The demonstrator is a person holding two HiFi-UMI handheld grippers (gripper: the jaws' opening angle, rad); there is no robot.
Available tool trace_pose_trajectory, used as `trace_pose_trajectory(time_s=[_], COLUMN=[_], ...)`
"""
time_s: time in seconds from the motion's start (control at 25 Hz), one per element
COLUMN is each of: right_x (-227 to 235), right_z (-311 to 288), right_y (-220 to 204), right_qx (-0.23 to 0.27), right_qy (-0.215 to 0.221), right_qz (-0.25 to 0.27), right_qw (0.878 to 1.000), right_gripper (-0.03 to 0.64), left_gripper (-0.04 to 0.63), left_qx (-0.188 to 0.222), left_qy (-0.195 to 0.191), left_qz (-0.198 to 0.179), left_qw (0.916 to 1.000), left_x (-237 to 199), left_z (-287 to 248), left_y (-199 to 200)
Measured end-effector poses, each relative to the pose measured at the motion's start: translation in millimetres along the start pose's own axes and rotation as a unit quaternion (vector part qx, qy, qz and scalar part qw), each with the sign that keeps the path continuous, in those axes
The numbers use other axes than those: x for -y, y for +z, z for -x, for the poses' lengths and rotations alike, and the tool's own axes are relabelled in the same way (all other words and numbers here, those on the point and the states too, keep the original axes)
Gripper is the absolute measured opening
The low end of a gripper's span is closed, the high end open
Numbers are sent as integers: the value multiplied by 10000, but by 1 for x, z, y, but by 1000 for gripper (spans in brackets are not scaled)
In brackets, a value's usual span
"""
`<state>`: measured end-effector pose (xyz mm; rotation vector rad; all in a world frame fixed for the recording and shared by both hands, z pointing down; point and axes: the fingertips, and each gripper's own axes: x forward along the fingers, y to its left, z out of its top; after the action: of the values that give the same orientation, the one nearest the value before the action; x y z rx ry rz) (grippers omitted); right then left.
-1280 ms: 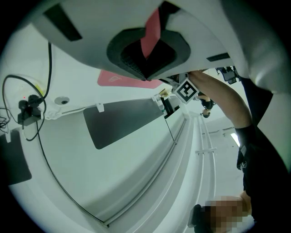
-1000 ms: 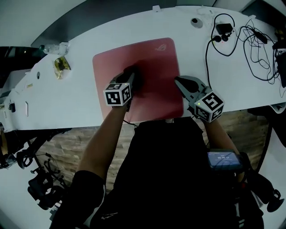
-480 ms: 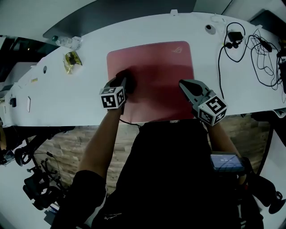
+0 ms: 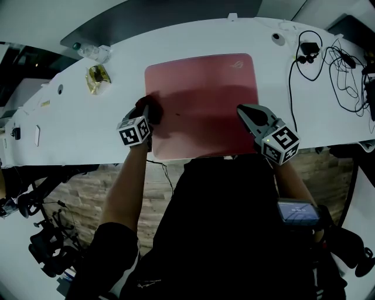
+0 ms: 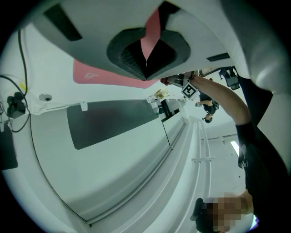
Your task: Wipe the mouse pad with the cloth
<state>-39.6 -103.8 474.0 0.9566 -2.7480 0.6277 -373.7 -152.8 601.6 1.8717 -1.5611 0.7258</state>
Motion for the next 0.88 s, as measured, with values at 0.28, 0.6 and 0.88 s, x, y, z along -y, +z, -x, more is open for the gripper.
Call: trace_pose_trajectory(time_s=[0.28,0.6,0.88], right_x=[-5,3,4], right_z=[7,16,10], right_y=[-1,1,-1], right_qx=[31,79,7], right_qy=[-117,-316,-329], right_qz=[36,-5,-36], right_qw=[9999,9995,9995], right_gripper=[26,26,26], left_gripper=[86,86,86], left_qx=[-34,544,356], left_qy=[271,220,330], left_qz=[-55,100,-117], left_qw=[9996,9982,9988], left_x=[-37,-59,-49], left_z=[4,19,-7], left_y=[-4,39,43])
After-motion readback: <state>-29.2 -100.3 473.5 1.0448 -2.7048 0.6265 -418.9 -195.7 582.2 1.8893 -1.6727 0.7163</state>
